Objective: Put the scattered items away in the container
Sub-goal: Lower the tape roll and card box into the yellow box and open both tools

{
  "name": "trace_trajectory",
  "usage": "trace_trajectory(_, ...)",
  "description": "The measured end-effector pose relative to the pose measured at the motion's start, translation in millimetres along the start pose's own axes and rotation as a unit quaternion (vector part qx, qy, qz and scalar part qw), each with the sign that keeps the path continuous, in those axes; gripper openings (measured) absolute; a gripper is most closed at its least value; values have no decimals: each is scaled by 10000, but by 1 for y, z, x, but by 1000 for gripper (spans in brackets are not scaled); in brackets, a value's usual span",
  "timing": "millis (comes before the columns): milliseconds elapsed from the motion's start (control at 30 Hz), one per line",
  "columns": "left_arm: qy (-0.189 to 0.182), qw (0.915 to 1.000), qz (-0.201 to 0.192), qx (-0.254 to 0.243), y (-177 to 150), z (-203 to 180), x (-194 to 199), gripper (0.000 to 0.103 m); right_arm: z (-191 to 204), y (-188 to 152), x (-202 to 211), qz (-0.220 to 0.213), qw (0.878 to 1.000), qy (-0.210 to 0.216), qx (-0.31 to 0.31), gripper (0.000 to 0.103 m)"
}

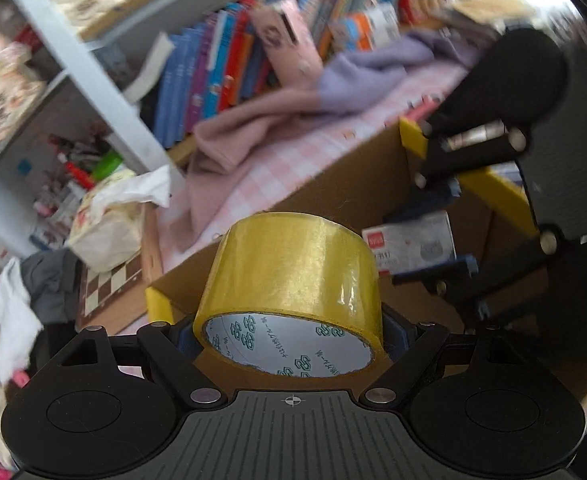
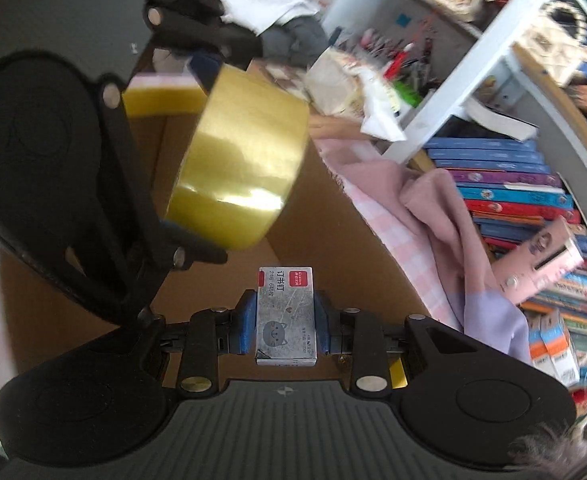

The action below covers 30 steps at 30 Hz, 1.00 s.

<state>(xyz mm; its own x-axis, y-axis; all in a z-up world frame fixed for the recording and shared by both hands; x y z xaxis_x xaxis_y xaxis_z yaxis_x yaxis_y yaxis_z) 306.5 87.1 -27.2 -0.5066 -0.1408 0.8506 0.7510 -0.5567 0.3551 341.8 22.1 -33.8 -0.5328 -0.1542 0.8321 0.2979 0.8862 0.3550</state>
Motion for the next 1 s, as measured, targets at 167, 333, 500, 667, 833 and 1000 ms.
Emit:
trace_trajectory(167, -53, 9990, 227, -393, 7, -5, -17, 86, -7, 1, -18, 197, 9993, 41, 323, 28)
trace_trajectory(333, -93, 9962, 446, -739, 12, -9, -33, 87, -13, -4, -30, 308, 9988, 98, 369, 28)
trace_trajectory(500, -181, 9934, 637, -938, 12, -10, -46, 87, -16, -6, -38, 375, 9982, 48, 470, 28)
trace_trajectory(667, -183, 9919, 714, -1031, 12, -7, -52, 87, -18, -8, -47, 421, 9980, 185, 429, 28)
trace_trajectory(833, -194, 9893, 732, -1246, 16, -8, -57, 87, -16, -9, -52, 429, 9974, 294, 494, 28)
trace_trajectory(1000, -132, 9824, 950, -1600, 16, -14, -68, 87, -16, -9, -54, 430, 9968, 320, 588, 28)
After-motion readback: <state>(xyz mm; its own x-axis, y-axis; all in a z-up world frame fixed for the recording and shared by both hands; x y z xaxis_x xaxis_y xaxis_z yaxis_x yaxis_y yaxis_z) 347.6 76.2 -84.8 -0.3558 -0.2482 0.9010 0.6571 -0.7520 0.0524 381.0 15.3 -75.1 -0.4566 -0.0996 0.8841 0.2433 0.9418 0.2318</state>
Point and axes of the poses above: each gripper's, at about its wrist camera, not at the fingertips, and x roughly against the way its jaws point, z to its left, y to its top, the point moved 1 cm from there along -x, roughly the way its jaws point, and after that the axes turned 12 degrees about z, right-handed, at the moved point
